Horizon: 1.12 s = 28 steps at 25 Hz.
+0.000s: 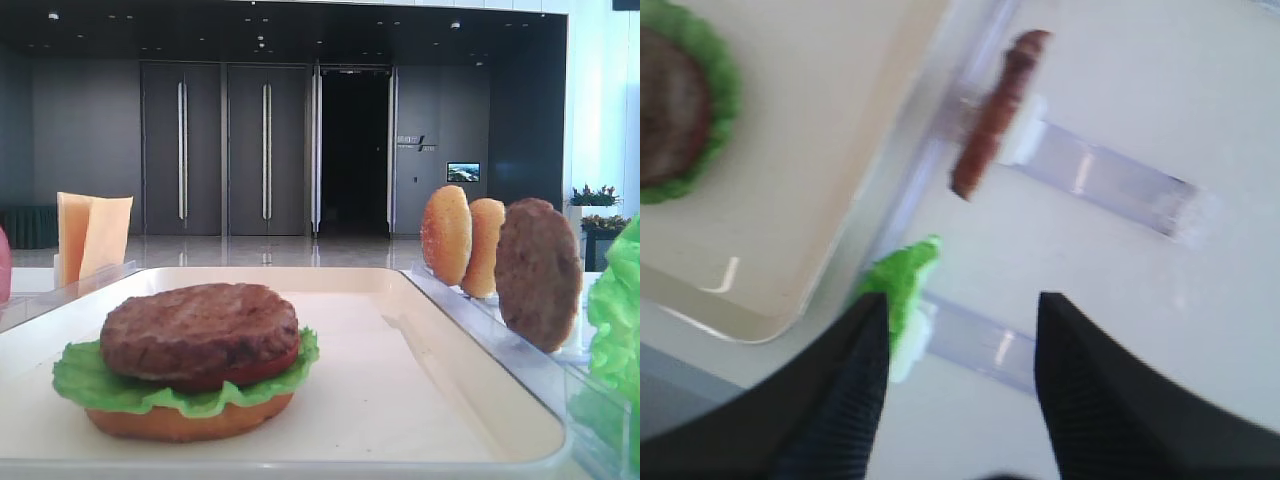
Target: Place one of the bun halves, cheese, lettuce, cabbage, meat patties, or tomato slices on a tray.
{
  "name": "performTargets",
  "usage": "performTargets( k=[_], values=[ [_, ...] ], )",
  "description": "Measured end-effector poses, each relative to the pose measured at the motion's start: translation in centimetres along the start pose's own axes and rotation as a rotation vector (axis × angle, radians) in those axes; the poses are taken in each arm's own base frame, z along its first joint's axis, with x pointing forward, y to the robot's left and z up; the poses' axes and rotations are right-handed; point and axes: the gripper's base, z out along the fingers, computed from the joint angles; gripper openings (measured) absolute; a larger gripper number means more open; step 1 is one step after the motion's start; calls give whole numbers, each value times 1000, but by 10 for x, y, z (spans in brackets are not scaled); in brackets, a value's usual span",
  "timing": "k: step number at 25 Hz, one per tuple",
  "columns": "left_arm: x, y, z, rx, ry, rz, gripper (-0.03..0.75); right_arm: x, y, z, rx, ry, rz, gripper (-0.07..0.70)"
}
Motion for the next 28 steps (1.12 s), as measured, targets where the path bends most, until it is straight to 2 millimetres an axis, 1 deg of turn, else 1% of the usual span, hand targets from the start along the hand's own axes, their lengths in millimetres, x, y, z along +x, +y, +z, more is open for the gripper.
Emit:
performTargets(
  k=[3, 7, 12, 16, 19, 24, 26, 28],
  values=[
    [0, 0, 0, 0, 0, 0, 160, -3, -20, -5, 42, -10, 78, 337],
    [0, 0, 0, 0, 0, 0, 160, 0, -58, -7, 86, -4, 209, 336],
    [0, 0, 0, 0, 0, 0, 160, 13, -108, -11, 120, -6, 379, 335],
    [0, 0, 0, 0, 0, 0, 160, 24, -134, -15, 154, -5, 471, 335],
    [0, 0, 0, 0, 0, 0, 160, 27, -140, -16, 162, -4, 496, 335],
    [0, 0, 0, 0, 0, 0, 160, 28, -140, -17, 163, -8, 496, 333],
    [0, 0, 0, 0, 0, 0, 160, 29, -138, -22, 162, -25, 495, 328],
    [0, 0, 0, 0, 0, 0, 160, 32, -134, -31, 166, -59, 493, 326]
  ],
)
